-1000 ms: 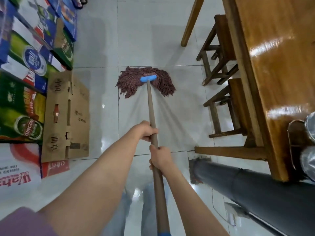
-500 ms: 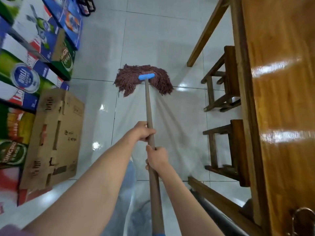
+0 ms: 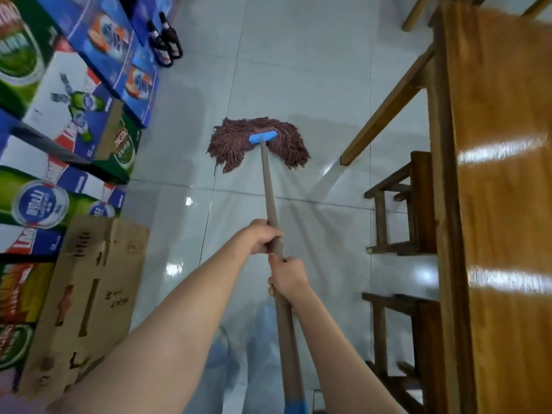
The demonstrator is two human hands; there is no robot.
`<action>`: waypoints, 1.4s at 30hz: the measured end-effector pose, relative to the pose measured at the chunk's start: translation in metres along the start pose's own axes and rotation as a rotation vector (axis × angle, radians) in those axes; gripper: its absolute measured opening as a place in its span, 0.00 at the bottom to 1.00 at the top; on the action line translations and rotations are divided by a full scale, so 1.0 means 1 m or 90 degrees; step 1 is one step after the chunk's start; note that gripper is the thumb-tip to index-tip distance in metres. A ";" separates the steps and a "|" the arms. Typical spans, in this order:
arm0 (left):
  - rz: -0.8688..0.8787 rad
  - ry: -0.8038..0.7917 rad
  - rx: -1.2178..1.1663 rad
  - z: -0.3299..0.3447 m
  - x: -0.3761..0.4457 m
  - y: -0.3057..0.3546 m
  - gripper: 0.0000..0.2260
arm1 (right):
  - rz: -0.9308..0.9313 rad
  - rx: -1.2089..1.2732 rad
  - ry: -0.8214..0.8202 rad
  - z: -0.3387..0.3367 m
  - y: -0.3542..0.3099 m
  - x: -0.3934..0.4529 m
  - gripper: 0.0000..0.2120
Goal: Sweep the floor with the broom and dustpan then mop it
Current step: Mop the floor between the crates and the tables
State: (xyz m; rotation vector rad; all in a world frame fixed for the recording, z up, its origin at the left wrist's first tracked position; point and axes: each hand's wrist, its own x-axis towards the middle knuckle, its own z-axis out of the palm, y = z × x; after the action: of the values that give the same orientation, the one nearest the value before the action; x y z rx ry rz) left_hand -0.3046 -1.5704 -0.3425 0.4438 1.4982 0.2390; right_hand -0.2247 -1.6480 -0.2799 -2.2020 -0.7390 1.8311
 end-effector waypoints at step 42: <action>0.038 -0.019 0.045 -0.141 0.297 0.586 0.08 | 0.000 0.034 0.034 -0.060 -0.574 0.319 0.17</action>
State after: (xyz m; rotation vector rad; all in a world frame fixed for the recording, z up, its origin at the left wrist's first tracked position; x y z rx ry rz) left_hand -0.3546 -0.9005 -0.3634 0.5465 1.4686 0.2264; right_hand -0.2771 -0.9906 -0.2890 -2.2079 -0.6716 1.7636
